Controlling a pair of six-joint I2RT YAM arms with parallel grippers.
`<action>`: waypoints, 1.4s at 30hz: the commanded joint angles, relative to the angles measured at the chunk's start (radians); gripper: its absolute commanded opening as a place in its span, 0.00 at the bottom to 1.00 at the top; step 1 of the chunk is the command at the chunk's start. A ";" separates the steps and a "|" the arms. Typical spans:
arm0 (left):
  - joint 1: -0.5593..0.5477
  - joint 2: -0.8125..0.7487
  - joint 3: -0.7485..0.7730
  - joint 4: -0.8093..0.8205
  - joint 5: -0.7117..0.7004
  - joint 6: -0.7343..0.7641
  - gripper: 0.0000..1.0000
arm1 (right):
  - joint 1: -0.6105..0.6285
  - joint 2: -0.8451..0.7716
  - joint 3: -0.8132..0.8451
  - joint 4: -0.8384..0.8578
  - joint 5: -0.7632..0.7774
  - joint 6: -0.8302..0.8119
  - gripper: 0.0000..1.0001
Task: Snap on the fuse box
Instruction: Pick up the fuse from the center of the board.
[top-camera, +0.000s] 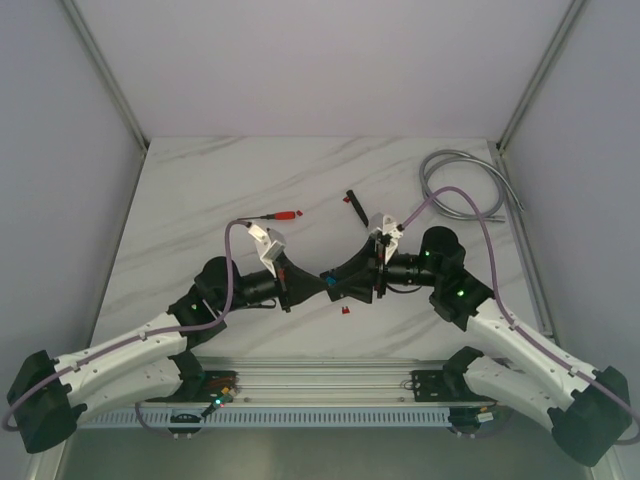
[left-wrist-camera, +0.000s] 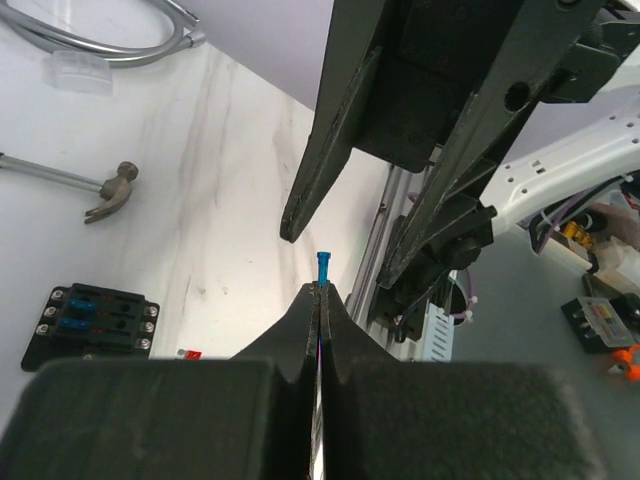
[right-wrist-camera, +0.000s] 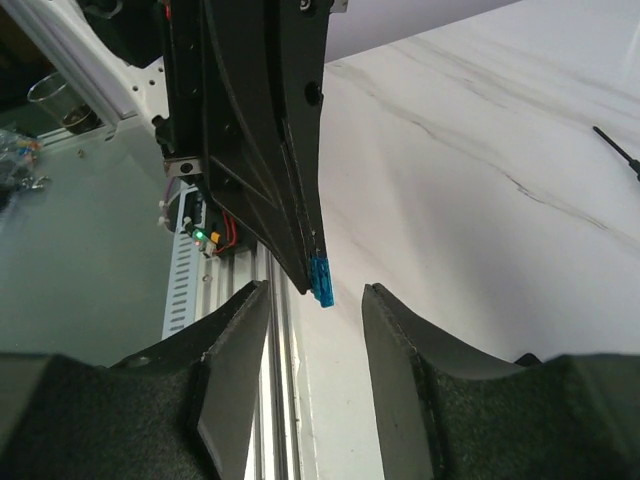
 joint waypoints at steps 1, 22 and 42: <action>-0.001 -0.003 0.035 0.052 0.078 -0.007 0.00 | -0.004 0.010 0.000 0.048 -0.072 -0.019 0.46; -0.001 0.008 0.041 0.045 0.096 0.006 0.08 | -0.004 0.036 -0.002 0.072 -0.133 0.003 0.00; 0.109 0.109 0.071 -0.415 -0.884 0.010 0.87 | 0.018 0.271 0.102 -0.305 0.676 0.056 0.00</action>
